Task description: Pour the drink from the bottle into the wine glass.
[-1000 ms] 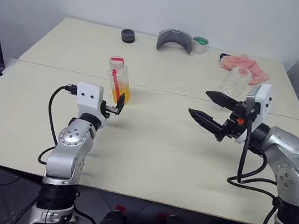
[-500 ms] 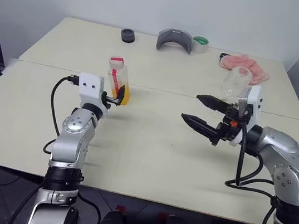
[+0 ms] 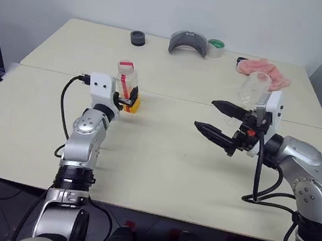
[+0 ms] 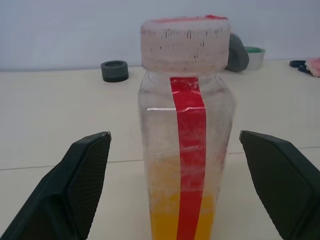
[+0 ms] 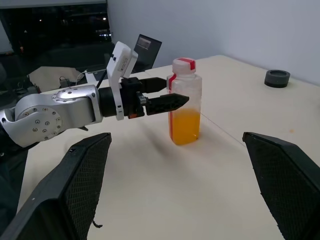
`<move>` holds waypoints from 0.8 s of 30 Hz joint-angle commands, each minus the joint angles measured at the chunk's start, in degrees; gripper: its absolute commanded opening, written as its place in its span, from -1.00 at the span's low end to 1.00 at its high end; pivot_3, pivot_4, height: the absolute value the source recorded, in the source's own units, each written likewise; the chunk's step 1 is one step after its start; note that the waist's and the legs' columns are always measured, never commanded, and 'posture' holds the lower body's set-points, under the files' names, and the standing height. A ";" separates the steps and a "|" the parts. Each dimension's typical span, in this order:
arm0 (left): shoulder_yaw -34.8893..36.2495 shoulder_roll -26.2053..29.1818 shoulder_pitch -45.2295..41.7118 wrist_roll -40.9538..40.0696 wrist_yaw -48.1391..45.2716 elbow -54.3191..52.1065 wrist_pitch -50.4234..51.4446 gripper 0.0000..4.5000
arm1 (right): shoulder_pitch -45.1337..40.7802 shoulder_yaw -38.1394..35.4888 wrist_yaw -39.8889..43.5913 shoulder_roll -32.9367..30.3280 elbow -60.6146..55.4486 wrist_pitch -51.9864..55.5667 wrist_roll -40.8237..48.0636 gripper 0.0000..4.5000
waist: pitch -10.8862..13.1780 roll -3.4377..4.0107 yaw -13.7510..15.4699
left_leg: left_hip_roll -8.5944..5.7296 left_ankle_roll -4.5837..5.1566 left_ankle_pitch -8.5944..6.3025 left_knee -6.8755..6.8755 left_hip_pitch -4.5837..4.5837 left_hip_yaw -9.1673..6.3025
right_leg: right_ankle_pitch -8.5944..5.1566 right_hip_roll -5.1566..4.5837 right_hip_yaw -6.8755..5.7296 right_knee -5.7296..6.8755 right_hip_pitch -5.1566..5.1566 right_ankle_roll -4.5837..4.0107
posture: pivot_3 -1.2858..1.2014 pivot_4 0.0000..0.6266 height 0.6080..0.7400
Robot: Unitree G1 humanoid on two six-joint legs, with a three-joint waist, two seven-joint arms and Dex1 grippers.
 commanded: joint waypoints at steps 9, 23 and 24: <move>-0.76 1.06 -8.21 1.63 -3.00 13.05 -9.29 0.99 | 0.14 -1.47 -2.35 -0.48 -4.09 0.46 1.42 1.00 | 0.00 -0.01 -0.01 | -0.01 0.00 0.00 0.00 -0.01 -0.01 | 0.00 0.00 -0.02 0.00 -0.01 0.00 | 0.03 -0.52 1.00; -0.98 0.69 -12.69 1.60 -3.41 22.15 -15.18 0.99 | 1.23 -2.31 -4.74 -0.74 -5.76 1.59 3.23 1.00 | 0.01 -0.01 -0.03 | -0.01 0.00 0.00 0.00 -0.02 0.00 | 0.00 0.00 -0.02 0.00 -0.02 0.00 | 0.03 -0.52 1.00; -0.98 0.74 -12.64 1.57 -3.44 22.12 -15.21 0.99 | 1.21 -2.34 -4.87 -0.74 -5.81 1.66 3.29 1.00 | 0.00 -0.01 -0.03 | -0.01 0.00 0.00 0.00 -0.02 0.00 | 0.00 0.00 -0.02 0.01 -0.02 0.00 | 0.03 -0.52 1.00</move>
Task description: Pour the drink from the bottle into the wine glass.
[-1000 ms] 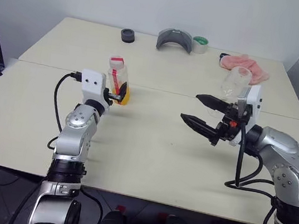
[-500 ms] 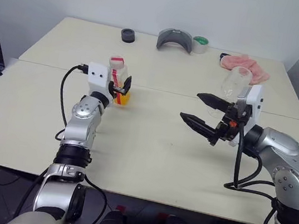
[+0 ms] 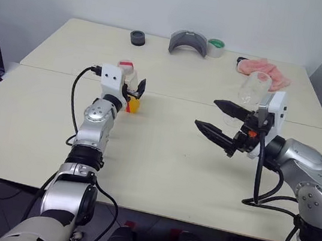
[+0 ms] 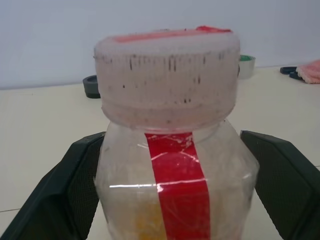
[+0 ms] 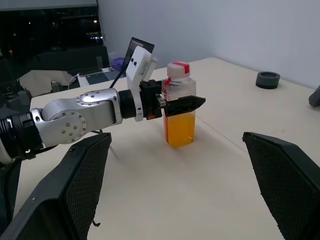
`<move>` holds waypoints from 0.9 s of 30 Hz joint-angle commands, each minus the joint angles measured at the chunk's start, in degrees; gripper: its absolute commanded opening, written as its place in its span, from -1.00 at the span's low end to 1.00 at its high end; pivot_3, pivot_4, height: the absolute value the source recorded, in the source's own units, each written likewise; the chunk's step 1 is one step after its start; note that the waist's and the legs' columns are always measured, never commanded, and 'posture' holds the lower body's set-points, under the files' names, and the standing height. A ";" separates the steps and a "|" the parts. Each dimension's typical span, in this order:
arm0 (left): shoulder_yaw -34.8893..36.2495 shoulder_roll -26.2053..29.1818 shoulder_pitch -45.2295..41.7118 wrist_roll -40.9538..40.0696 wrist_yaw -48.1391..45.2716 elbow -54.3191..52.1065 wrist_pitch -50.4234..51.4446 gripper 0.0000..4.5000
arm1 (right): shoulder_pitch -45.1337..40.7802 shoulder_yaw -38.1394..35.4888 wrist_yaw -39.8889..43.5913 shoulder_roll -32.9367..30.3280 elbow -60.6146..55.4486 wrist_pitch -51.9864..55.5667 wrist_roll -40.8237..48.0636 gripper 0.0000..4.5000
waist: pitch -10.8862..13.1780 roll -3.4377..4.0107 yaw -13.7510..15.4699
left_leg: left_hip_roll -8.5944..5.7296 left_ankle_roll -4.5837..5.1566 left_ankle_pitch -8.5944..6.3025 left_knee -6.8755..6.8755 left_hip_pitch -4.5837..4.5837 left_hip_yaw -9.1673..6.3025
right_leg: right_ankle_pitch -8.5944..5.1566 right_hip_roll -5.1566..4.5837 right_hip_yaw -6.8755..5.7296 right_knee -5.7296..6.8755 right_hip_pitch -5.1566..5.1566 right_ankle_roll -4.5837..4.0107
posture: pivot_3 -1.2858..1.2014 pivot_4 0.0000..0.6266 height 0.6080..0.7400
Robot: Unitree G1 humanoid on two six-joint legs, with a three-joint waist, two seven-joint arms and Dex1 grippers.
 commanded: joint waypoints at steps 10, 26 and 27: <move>0.12 0.84 -1.68 0.20 -0.74 -0.84 -2.14 0.46 | -0.15 -1.33 -0.99 -0.52 -1.91 -0.07 1.43 1.00 | 0.00 0.00 0.00 | 0.00 0.00 0.00 0.00 0.00 0.00 | 0.00 0.00 0.00 0.01 0.00 0.00 | 0.03 -0.52 1.00; -0.22 1.17 -1.18 -1.55 -2.88 -7.55 4.32 -0.21 | -1.36 -0.94 -1.37 -0.80 -0.48 -0.23 0.72 1.00 | 0.00 -0.01 0.00 | 0.00 0.00 0.00 0.00 -0.01 -0.01 | 0.00 0.00 -0.01 0.01 -0.01 0.00 | 0.03 -0.52 1.00; -0.32 1.43 -1.23 -1.92 -3.71 -9.11 5.70 -0.21 | -2.13 -0.77 -1.23 -0.94 0.16 -0.34 0.37 1.00 | 0.01 -0.01 -0.01 | 0.00 0.00 0.00 0.01 -0.02 -0.01 | 0.00 0.00 -0.01 0.02 -0.01 0.00 | 0.03 -0.52 1.00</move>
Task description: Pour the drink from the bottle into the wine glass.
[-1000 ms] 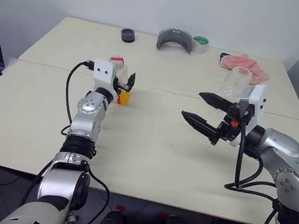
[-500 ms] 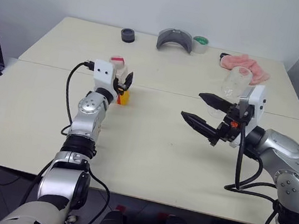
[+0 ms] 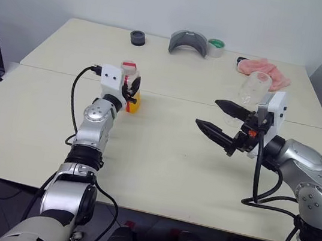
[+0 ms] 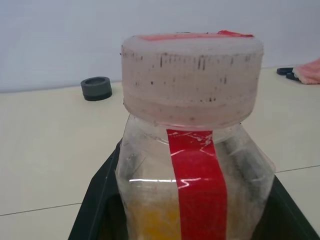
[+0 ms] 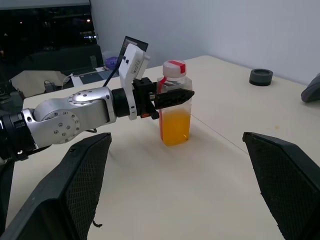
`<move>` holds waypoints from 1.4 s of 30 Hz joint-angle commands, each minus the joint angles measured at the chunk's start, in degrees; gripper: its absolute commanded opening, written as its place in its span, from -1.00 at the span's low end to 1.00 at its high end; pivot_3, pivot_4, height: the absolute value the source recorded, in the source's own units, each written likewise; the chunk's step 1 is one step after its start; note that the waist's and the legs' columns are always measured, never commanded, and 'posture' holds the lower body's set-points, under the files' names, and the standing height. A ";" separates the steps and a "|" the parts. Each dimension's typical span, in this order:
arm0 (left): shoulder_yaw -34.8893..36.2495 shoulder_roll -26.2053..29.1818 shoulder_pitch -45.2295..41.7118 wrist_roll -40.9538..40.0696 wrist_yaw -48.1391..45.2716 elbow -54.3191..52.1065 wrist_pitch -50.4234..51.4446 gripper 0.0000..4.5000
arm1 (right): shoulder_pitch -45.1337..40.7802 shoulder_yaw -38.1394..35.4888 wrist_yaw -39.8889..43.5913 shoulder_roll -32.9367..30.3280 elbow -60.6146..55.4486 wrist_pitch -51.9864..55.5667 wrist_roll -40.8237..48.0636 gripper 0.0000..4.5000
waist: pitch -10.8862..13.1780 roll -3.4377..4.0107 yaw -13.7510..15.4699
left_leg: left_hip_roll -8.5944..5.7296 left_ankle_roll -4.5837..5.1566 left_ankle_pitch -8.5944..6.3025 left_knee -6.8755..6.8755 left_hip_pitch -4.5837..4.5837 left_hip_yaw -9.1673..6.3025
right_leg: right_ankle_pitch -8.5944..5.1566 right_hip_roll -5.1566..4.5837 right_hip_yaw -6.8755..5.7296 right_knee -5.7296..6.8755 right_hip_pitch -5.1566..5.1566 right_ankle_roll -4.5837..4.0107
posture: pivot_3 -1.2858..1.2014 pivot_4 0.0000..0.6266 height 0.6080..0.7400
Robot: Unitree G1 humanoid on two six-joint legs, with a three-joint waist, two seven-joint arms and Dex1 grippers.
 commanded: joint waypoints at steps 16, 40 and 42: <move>-7.82 1.21 -2.43 -15.98 -28.20 -25.41 24.90 -0.21 | -15.96 2.11 4.84 0.41 12.08 -1.98 -1.86 1.00 | 0.02 0.01 -0.15 | 0.04 -0.02 0.01 0.00 -0.06 0.10 | 0.00 0.01 0.07 0.10 -0.21 -0.01 | 0.03 -0.52 1.00; -13.22 5.58 -4.17 -20.29 -48.78 -27.78 26.96 -0.21 | -17.02 0.03 -1.39 2.66 4.92 7.78 6.65 1.00 | 0.03 0.04 -0.14 | 0.04 0.01 0.01 0.01 -0.12 0.09 | 0.00 0.02 0.07 0.11 -0.28 -0.01 | 0.03 -0.52 1.00; -13.21 5.44 -4.39 -19.99 -48.72 -27.12 26.43 -0.21 | -17.00 0.59 -2.70 2.94 3.56 8.52 6.96 1.00 | 0.03 0.04 -0.14 | 0.04 0.01 0.00 0.01 -0.13 0.09 | 0.00 0.02 0.07 0.10 -0.28 -0.01 | 0.03 -0.52 1.00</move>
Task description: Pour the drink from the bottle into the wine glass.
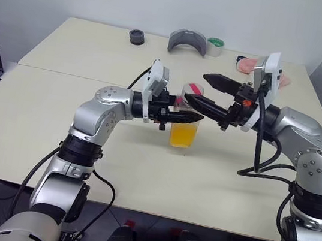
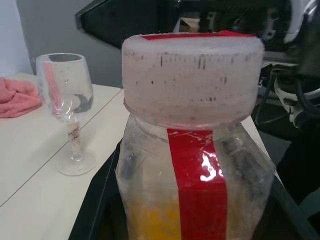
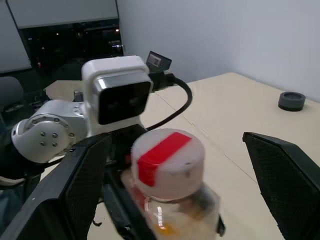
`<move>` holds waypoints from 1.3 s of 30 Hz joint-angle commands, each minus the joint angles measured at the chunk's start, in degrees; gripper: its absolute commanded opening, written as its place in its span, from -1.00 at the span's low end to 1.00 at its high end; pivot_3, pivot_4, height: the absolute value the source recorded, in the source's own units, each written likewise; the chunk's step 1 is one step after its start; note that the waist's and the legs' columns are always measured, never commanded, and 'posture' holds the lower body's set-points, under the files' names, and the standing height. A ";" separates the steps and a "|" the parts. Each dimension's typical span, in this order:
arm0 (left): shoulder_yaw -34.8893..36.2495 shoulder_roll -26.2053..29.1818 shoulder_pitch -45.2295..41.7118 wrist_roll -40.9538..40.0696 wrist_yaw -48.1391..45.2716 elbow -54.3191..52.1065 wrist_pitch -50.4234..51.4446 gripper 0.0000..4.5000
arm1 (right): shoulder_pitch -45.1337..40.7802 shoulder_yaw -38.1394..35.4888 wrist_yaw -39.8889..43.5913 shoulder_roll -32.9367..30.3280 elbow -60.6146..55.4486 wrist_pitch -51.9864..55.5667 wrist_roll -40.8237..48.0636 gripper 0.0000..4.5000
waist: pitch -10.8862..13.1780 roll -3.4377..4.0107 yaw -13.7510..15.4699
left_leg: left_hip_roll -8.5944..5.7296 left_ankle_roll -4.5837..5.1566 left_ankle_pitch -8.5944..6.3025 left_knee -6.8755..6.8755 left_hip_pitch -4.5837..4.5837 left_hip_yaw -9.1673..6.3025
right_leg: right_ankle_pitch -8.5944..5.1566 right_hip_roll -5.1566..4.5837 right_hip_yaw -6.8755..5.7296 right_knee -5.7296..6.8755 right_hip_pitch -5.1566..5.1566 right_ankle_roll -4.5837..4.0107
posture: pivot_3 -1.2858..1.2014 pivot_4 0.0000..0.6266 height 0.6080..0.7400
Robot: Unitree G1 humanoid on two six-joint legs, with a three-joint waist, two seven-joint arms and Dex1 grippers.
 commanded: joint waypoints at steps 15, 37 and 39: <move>0.53 -0.62 -2.50 1.22 -0.48 1.79 -4.51 -0.21 | -1.55 3.20 -11.11 4.75 -3.99 -0.01 -3.80 1.00 | 0.00 0.00 -0.01 | 0.00 0.00 0.00 0.00 -0.02 -0.01 | 0.00 0.00 0.00 0.00 -0.02 0.00 | 0.03 -0.52 1.00; 1.16 0.30 -0.54 -1.40 -0.15 -3.86 -0.35 -0.21 | -2.90 2.56 -5.20 4.89 -3.46 -0.41 -2.76 -0.16 | 0.00 0.01 -0.06 | 0.00 0.00 0.00 0.00 -0.03 -0.01 | 0.00 0.00 0.00 0.00 -0.03 0.00 | 0.03 -0.52 1.00; 1.36 0.75 0.23 -2.17 -0.08 -6.06 0.83 -0.21 | -3.88 2.53 -1.09 3.86 -2.29 -1.04 -1.66 -0.16 | 0.01 0.02 -0.08 | 0.00 0.00 0.00 -0.01 -0.03 0.00 | 0.00 0.00 0.01 -0.01 -0.03 0.00 | 0.03 -0.52 1.00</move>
